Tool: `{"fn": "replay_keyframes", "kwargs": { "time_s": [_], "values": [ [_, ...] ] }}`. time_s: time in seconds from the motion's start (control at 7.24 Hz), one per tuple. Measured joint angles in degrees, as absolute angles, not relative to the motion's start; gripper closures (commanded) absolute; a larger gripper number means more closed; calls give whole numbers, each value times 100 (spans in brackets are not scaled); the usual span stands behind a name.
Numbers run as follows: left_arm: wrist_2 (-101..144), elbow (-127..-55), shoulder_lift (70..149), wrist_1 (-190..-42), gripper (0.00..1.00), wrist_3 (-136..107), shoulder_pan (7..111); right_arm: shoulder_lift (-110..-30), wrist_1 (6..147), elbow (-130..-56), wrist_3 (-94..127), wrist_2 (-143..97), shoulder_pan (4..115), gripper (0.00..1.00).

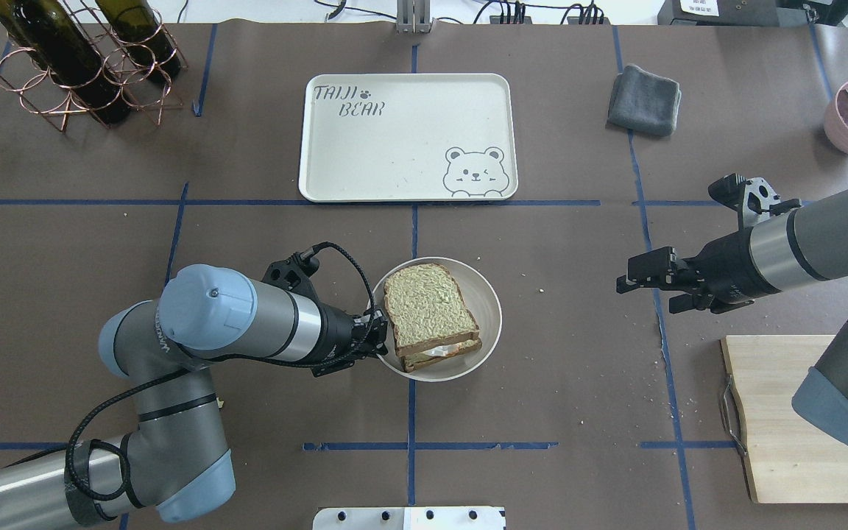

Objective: Make sandwich and place on tray
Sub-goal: 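Lift the plate with the left gripper and carry it onto the tray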

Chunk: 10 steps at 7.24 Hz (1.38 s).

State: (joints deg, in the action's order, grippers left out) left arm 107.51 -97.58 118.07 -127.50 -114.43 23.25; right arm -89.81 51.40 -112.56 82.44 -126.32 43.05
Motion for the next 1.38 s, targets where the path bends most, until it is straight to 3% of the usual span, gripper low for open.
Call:
{"fn": "replay_keyframes", "kwargs": {
  "time_s": [0.41,0.97,1.38],
  "values": [
    [10346,-9272,12475,-12724,100,-12323,2845,-9121,5133,-11335,8244,-12639,4315,0],
    [9658,-7102,13802,-12720,100,-12885,3543,-9185,5133,-11394,8244,-12633,4315,0],
    [9633,-6488,13980,-12750,100,-13104,3606,-9207,5133,-11418,8244,-12630,4308,0]
  ]
}}
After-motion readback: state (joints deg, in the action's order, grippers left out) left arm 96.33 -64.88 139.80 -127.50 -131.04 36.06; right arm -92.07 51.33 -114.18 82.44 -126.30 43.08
